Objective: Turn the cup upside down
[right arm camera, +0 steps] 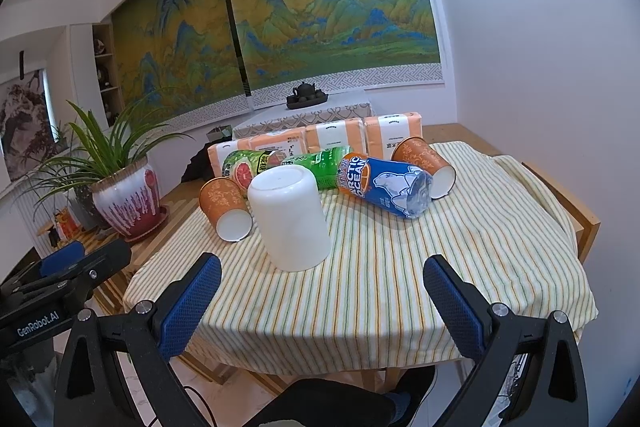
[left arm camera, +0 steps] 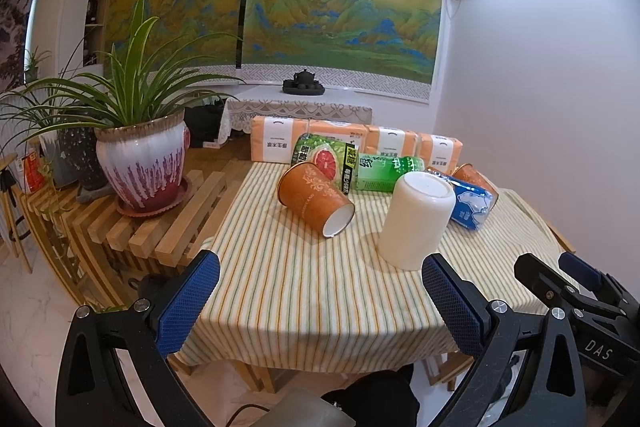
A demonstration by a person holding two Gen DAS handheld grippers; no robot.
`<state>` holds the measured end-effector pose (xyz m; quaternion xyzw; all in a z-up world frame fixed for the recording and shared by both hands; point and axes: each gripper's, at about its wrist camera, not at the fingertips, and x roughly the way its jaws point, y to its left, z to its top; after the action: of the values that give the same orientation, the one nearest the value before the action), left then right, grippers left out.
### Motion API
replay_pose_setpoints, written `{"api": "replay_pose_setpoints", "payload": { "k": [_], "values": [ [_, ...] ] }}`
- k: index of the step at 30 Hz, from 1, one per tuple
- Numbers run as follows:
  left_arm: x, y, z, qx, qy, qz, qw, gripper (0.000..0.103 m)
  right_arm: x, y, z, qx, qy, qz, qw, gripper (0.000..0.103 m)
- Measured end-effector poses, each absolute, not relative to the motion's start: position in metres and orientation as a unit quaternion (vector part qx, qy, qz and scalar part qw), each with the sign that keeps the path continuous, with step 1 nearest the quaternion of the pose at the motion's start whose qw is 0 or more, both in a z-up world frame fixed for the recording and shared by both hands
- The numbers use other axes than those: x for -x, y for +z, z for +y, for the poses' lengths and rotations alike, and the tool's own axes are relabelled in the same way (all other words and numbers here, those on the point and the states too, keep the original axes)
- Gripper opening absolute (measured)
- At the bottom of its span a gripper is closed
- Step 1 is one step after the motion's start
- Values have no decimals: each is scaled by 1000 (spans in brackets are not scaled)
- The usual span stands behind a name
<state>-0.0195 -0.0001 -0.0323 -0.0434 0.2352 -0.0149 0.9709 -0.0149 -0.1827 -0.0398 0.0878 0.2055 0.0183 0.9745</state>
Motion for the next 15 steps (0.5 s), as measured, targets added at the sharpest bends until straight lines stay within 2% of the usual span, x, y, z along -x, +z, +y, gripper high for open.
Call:
{"api": "replay_pose_setpoints", "payload": {
  "k": [15],
  "values": [
    [14,-35,1,40,-11,229,973,103,1,-33,-183,-82,17,199,976,100]
  ]
}}
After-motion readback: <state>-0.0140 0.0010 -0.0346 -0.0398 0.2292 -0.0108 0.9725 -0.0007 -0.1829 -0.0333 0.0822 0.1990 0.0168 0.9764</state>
